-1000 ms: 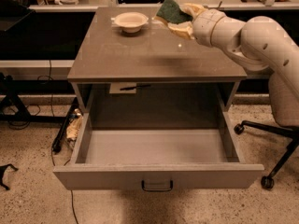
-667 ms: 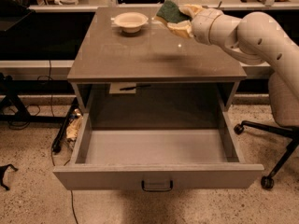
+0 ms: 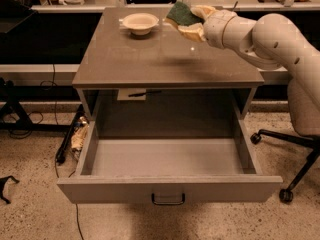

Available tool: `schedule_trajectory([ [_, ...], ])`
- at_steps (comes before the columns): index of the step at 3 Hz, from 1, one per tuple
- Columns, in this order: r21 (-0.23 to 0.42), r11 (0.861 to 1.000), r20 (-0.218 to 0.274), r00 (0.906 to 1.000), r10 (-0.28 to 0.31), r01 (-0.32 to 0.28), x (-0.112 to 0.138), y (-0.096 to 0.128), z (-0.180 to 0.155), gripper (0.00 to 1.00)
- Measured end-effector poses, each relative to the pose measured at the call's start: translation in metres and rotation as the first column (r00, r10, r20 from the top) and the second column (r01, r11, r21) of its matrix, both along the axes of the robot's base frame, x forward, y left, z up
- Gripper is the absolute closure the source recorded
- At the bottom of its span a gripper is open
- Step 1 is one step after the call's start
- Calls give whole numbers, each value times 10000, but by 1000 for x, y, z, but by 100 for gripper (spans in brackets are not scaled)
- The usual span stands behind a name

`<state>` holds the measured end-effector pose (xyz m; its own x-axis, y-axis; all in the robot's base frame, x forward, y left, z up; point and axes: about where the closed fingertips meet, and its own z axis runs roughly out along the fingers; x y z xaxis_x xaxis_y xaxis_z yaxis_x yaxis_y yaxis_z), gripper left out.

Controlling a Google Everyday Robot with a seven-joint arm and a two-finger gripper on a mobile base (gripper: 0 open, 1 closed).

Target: Pick sponge from top drawer and place on counter

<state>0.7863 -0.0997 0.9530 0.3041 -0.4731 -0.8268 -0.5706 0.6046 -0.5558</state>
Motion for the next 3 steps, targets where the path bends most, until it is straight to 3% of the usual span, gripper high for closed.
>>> schedule_trajectory([
  [1, 6, 10000, -6, 10000, 42, -42, 0, 3, 0, 5],
  [3, 10, 10000, -10, 10000, 62, -62, 0, 5, -1, 0],
])
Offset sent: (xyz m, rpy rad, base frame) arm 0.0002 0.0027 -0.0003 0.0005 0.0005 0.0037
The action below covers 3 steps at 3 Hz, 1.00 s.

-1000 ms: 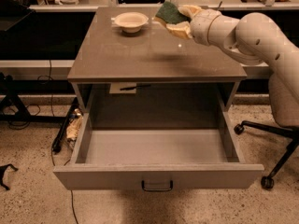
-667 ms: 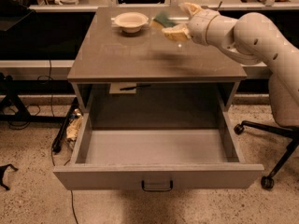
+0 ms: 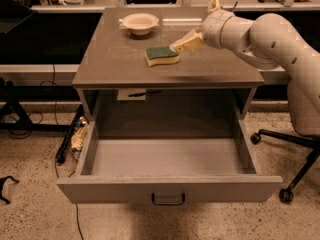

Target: Pick sponge from top drawer and place on counter

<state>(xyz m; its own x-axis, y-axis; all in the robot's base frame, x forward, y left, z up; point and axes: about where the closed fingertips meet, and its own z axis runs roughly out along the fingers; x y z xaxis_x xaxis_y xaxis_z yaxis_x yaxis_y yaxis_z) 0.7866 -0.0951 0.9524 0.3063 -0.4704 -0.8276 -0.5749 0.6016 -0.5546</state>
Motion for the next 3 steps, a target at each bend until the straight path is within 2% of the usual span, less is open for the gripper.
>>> schedule_trajectory([
  [1, 348, 9969, -114, 9975, -699, 702, 1, -28, -7, 0],
  [2, 909, 9780, -2, 9821, -1886, 1878, -4, -83, -7, 0],
  [3, 1388, 9446, 630, 9493, -3080, 2973, -17, -153, 14, 0],
])
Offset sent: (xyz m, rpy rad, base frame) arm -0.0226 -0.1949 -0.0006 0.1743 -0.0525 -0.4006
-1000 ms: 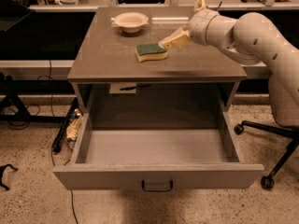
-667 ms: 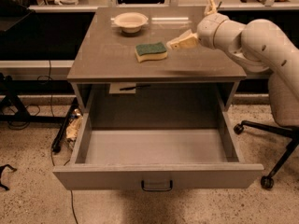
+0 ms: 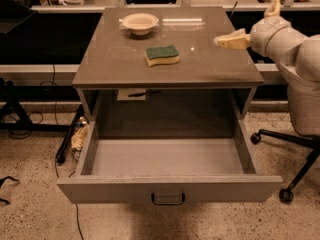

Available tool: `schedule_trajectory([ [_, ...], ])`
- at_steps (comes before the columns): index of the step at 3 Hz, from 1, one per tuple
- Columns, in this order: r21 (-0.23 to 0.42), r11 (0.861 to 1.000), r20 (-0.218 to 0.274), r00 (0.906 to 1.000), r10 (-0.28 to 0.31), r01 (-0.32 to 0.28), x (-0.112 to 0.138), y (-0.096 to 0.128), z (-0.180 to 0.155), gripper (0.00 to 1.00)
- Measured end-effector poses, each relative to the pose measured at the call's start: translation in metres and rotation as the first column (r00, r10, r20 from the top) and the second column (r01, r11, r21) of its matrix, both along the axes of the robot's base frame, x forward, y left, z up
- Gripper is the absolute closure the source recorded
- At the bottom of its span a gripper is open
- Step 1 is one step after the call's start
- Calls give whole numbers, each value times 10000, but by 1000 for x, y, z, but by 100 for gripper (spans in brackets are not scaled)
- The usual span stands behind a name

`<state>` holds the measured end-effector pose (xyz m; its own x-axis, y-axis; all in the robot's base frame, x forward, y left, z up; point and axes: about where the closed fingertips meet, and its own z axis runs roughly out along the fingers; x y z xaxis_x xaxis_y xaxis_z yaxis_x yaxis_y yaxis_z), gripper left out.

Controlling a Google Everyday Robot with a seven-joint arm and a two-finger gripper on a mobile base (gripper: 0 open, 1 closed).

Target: Pick sponge from top drawer and place on counter

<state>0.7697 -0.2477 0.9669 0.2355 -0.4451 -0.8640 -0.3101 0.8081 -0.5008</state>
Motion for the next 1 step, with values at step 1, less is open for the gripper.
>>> schedule_trajectory([
  [1, -79, 9923, 1387, 9829, -1212, 1234, -33, -69, 43, 0],
])
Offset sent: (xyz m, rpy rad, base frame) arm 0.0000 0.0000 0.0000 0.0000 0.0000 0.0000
